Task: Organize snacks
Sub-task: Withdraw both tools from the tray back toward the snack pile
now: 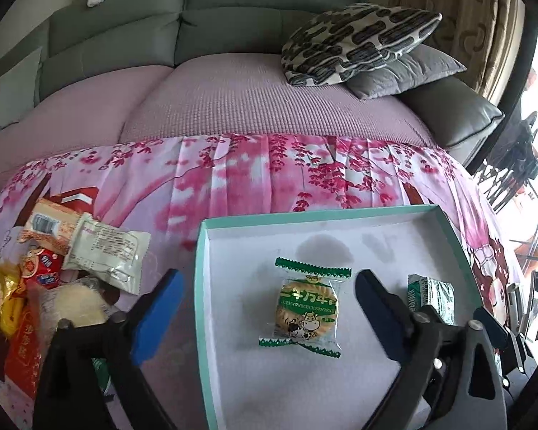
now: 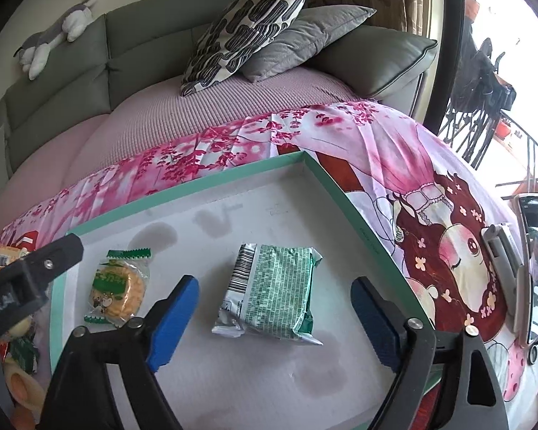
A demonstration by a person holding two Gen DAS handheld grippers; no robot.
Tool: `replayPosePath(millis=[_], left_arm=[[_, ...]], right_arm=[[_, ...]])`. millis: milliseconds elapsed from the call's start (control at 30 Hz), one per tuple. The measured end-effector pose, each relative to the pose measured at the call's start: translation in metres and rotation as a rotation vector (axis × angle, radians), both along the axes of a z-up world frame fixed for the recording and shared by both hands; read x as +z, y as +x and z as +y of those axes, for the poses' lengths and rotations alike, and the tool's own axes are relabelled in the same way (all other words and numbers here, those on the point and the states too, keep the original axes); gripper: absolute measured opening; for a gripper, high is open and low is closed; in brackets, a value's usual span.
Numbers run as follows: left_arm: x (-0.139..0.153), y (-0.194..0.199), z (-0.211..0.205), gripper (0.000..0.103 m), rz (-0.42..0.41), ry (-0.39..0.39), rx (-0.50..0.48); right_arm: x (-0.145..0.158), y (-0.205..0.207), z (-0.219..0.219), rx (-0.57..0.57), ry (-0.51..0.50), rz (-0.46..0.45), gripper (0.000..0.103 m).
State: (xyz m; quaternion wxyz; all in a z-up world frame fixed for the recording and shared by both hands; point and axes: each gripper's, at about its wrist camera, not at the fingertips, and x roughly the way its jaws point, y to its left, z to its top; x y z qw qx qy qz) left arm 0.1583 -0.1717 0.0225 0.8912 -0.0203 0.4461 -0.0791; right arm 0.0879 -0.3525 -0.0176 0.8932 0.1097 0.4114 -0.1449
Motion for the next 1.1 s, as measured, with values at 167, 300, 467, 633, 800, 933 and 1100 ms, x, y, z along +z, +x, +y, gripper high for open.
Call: replayPosePath(millis=[167,300,467,633,800,933,1100], left_arm=[[0.008,-0.008,0.01,0.1,-0.018,0.02,0.065],[0.01,-0.013,0.022,0.102,-0.021,0.018,0.119],[0.009,-0.02,0.036,0.102,-0.024,0.035,0.18],[0.011,-0.032,0.044,0.102,-0.007,0.037,0.215],[0.012,-0.037,0.056,0.102,0.042,0.104,0.258],[0.011,-0.04,0.061,0.102,0.072,0.129,0.244],[0.008,-0.044,0.073,0.102,0.115,0.137,0.261]], right_arm=[[0.003,-0.005,0.002,0.028,-0.013,0.004,0.103],[0.007,-0.009,0.002,0.046,-0.016,-0.012,0.103],[0.011,-0.013,0.005,0.061,-0.015,-0.003,0.103],[0.024,-0.022,0.007,0.07,-0.017,-0.029,0.103],[0.034,-0.028,0.011,0.067,-0.02,-0.027,0.103],[0.033,-0.027,0.019,0.064,-0.012,0.014,0.103],[0.034,-0.027,0.034,0.079,-0.043,0.052,0.103]])
